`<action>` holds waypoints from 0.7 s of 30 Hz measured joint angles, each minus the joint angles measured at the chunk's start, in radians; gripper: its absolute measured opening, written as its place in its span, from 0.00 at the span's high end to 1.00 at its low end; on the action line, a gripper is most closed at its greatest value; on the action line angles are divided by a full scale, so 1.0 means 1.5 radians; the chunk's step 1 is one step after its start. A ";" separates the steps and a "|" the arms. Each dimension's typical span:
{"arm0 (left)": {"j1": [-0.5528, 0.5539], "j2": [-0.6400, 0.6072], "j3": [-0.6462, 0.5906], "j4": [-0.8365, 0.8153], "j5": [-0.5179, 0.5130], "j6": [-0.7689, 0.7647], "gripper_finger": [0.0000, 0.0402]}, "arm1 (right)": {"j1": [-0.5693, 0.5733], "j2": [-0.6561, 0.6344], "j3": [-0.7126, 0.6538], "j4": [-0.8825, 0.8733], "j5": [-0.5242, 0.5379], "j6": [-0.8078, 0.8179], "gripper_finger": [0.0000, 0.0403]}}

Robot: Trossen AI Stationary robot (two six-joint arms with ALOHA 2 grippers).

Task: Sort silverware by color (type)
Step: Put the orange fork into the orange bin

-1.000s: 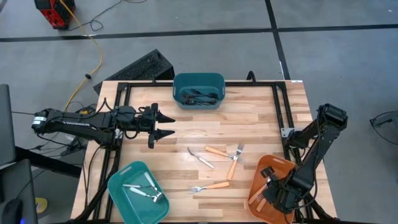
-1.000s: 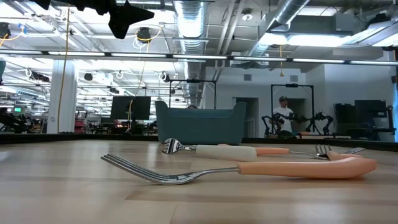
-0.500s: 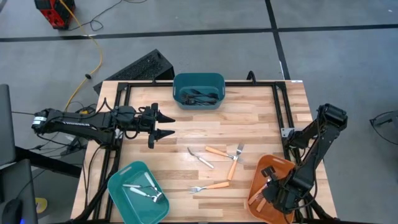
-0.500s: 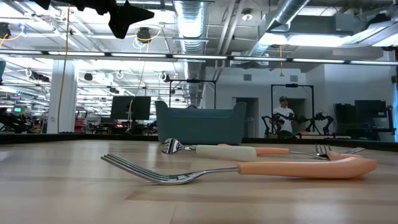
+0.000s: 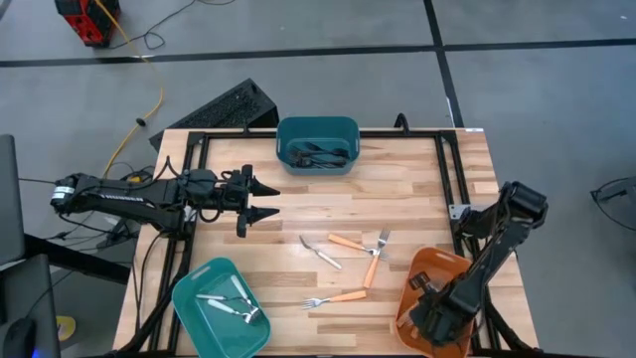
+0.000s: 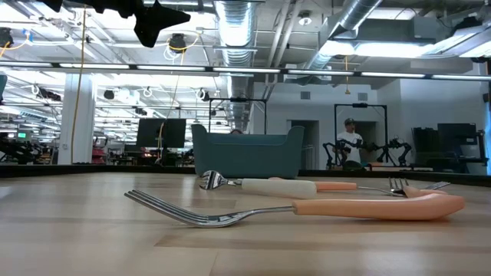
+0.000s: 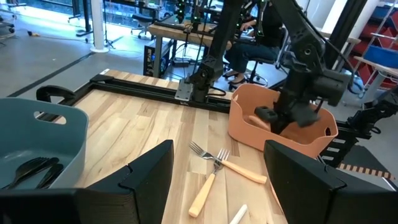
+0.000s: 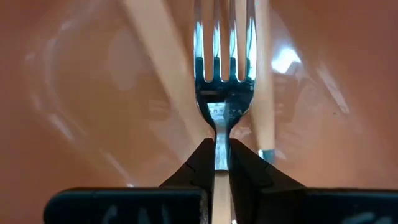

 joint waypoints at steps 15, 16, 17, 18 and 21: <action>0.000 0.000 0.000 0.006 0.000 0.003 0.42 | -0.035 0.008 0.060 -0.017 0.018 0.033 0.77; 0.000 0.000 0.000 0.005 0.000 0.003 0.42 | -0.035 0.004 0.060 -0.021 0.018 0.035 0.76; 0.000 0.000 0.000 0.003 0.000 0.005 0.42 | -0.035 0.001 0.060 -0.025 0.019 0.035 0.74; 0.000 0.000 0.000 0.000 0.000 0.010 0.42 | -0.035 0.000 0.060 -0.028 0.022 0.035 0.72; 0.000 0.000 0.000 -0.002 0.000 0.020 0.42 | -0.035 -0.001 0.060 -0.029 0.022 0.042 0.65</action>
